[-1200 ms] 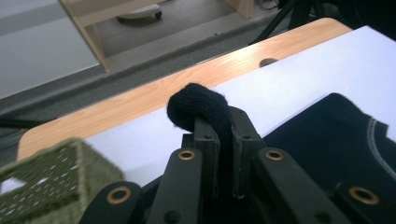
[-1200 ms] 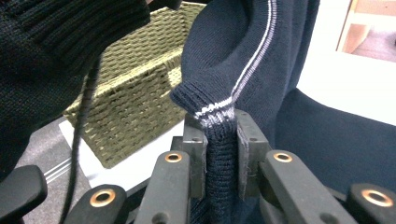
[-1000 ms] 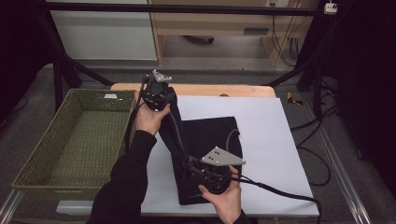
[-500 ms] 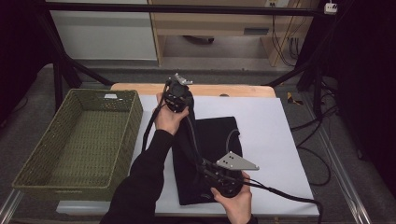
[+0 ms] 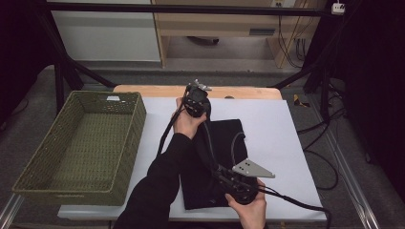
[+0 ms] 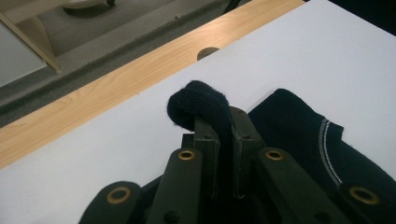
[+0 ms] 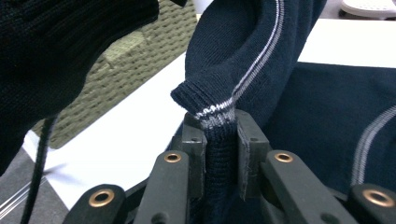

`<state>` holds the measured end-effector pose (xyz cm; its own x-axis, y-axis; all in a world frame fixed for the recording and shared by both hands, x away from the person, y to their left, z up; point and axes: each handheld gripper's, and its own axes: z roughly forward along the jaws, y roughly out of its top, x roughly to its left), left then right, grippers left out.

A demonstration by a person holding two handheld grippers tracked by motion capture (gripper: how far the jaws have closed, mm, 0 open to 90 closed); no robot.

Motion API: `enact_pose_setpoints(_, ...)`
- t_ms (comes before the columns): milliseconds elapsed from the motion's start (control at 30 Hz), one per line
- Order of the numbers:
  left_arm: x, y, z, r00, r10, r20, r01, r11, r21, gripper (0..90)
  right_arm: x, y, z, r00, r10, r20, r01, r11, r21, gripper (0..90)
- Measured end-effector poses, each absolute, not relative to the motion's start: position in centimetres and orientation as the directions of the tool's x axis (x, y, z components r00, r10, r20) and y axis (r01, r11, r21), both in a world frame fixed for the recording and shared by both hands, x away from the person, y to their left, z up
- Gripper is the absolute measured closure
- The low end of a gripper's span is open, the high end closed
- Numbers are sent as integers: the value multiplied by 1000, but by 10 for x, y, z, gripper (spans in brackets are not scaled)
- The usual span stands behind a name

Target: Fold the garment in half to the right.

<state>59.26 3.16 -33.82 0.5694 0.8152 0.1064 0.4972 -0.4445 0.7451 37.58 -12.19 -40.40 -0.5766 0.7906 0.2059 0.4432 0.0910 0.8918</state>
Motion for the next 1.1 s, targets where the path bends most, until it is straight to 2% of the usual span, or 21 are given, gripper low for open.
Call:
enact_pose_setpoints(500, 614, -12, -383, 578, 813, 70, 552, -452, 701, 828, 381, -147, -424, -498, 846, 191, 500, 100, 860, 769)
enact_pose_setpoints(800, 626, -25, -402, 589, 808, -12, 566, -401, 721, 805, 386, -158, -432, -453, 874, 175, 528, 105, 843, 760)
enact_pose_setpoints(833, 629, -29, -408, 596, 802, -47, 574, -384, 723, 792, 389, -162, -434, -434, 884, 173, 543, 103, 833, 756)
enact_pose_setpoints(900, 630, -33, -412, 614, 787, -61, 555, -376, 742, 758, 390, -165, -437, -422, 889, 177, 553, 98, 827, 746)
enact_pose_setpoints(967, 628, -35, -414, 641, 763, -78, 533, -370, 761, 670, 390, -170, -442, -399, 898, 187, 575, 86, 814, 716)
enact_pose_setpoints(1033, 625, -35, -412, 660, 747, -80, 507, -363, 782, 560, 391, -176, -446, -372, 911, 177, 590, 85, 803, 650)
enact_pose_setpoints(1100, 620, -31, -407, 678, 731, -81, 469, -345, 813, 503, 391, -180, -445, -363, 914, 178, 588, 76, 805, 578)
